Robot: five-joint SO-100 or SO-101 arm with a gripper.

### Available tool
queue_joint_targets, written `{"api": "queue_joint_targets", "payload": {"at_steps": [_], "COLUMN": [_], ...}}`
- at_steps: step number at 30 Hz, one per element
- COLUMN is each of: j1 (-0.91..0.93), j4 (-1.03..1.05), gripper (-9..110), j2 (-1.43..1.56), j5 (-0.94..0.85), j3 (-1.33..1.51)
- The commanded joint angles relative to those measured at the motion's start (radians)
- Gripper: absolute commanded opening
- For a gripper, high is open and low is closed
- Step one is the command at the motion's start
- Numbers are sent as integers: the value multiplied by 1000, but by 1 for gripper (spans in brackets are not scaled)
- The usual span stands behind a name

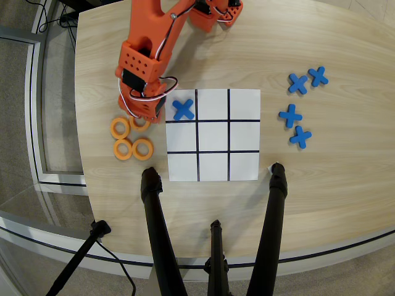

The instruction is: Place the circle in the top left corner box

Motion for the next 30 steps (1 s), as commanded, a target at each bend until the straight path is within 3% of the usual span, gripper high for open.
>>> {"api": "queue_joint_targets", "payload": {"at_steps": [1,8,13,21,30], "j1": [41,149,184,190,-35], "j4": [186,469,476,446,518], "gripper": [11,9,0,0,0], "j2": [21,41,25,57,485], "j5": [-21,-92,-100,-98,26], "j3": [-2,-40,-60,-43,-107]}}
